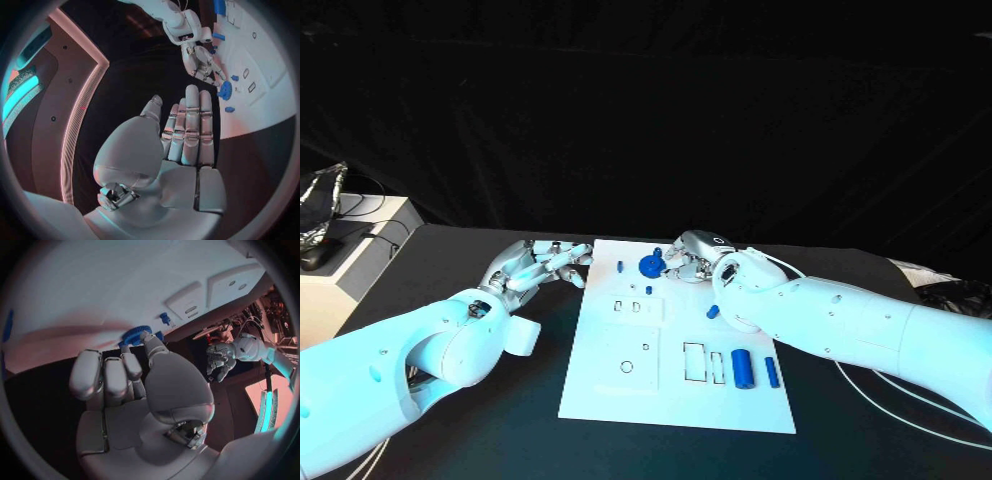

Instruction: Assemble the parts on the task board

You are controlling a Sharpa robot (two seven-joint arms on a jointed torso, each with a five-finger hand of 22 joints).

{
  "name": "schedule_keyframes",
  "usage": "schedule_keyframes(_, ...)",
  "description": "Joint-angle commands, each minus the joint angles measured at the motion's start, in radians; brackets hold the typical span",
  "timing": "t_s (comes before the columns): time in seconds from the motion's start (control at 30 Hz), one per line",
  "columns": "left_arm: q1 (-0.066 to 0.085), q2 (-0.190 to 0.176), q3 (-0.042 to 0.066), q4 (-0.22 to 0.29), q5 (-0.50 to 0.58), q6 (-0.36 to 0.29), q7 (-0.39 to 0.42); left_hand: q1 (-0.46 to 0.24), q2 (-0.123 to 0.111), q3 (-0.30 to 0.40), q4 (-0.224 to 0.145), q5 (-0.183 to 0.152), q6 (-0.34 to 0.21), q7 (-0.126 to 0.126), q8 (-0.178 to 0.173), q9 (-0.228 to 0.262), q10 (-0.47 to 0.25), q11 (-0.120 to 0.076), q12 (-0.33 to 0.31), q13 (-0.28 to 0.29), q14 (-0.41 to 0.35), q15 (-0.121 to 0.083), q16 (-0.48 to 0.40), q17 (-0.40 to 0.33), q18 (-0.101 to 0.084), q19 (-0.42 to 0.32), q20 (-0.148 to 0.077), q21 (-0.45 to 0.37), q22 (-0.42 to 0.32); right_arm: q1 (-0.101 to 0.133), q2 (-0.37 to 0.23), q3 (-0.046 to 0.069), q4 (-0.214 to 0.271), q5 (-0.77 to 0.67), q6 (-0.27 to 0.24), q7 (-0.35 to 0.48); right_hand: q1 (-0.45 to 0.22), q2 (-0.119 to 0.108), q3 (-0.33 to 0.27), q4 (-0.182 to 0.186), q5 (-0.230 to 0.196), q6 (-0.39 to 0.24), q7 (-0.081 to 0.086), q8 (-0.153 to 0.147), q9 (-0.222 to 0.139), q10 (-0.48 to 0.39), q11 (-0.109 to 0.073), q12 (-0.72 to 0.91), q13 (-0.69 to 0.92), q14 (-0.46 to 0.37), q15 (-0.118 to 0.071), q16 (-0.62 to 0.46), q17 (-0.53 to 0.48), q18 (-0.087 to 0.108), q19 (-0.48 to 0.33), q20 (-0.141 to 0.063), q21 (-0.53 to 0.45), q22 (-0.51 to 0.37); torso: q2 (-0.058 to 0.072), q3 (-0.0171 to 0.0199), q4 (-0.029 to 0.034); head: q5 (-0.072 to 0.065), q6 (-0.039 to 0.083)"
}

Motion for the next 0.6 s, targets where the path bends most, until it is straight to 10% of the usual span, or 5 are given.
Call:
schedule_keyframes(0.03, -0.001, 0.001, 0.001, 0.001, 0.0, 0.006, 0.005, 0.0, -0.006, 0.0, -0.007, -0.003, -0.009, -0.002, -0.002, 0.0, -0.007, 0.002, -0.004, 0.001, -0.001, 0.003, -0.001, -0.001, 0.012, -0.007, 0.003, 0.007, -0.001, 0.0, -0.036, 0.001, 0.042, 0.038, -0.112, 0.075, 0.007, -0.011, 0.003, -0.012, 0.003, -0.001, -0.002, 0.001, -0.001, 0.004, -0.006, 0.007, 0.018, 0.002, 0.004, 0.003, -0.001, 0.01, 0.07, 0.004, 0.004, 0.149, -0.001, 0.0006, -0.0042, 0.002, 0.003)
schedule_keyframes(0.17, -0.002, 0.001, 0.001, 0.0, 0.0, 0.008, 0.007, 0.001, -0.006, 0.0, -0.008, -0.004, -0.007, -0.004, -0.002, 0.001, -0.006, 0.001, -0.003, 0.001, -0.001, 0.003, -0.001, -0.001, 0.012, -0.008, 0.003, 0.007, -0.002, 0.003, -0.136, 0.006, 0.138, 0.144, -0.167, 0.174, 0.025, -0.012, 0.011, -0.03, 0.003, 0.004, -0.002, 0.001, 0.0, -0.002, -0.006, 0.0, 0.015, 0.0, 0.003, -0.003, -0.008, 0.011, 0.068, 0.004, -0.004, 0.147, -0.004, 0.0004, -0.0096, -0.003, 0.007)
schedule_keyframes(0.33, -0.004, -0.001, 0.001, -0.002, 0.0, 0.009, 0.008, 0.001, -0.006, 0.0, -0.01, -0.003, -0.006, -0.004, -0.002, 0.001, -0.005, 0.001, -0.003, 0.001, -0.003, 0.003, -0.004, -0.003, 0.014, -0.007, 0.006, 0.003, -0.005, 0.014, -0.252, 0.01, 0.209, 0.273, -0.116, 0.306, 0.064, -0.015, 0.021, -0.063, -0.027, 0.003, 0.0, 0.001, -0.001, -0.012, -0.005, -0.012, 0.008, -0.001, 0.004, -0.007, -0.01, 0.009, 0.066, 0.005, -0.003, 0.148, -0.007, 0.0057, -0.0225, -0.003, 0.014)
schedule_keyframes(0.6, -0.021, -0.005, 0.001, -0.005, 0.001, 0.012, 0.014, 0.001, -0.006, -0.001, -0.011, -0.004, 0.001, -0.009, -0.002, 0.001, 0.006, -0.003, -0.003, 0.001, -0.001, 0.001, -0.003, -0.002, 0.013, -0.005, 0.004, 0.003, -0.007, 0.02, -0.354, 0.011, 0.163, 0.4, -0.03, 0.454, 0.128, -0.056, 0.002, -0.072, -0.065, 0.009, -0.001, 0.001, -0.001, -0.021, -0.004, -0.03, -0.005, -0.002, 0.003, -0.021, -0.013, 0.004, 0.06, 0.003, 0.001, 0.15, -0.012, 0.0213, -0.0441, 0.0, 0.019)
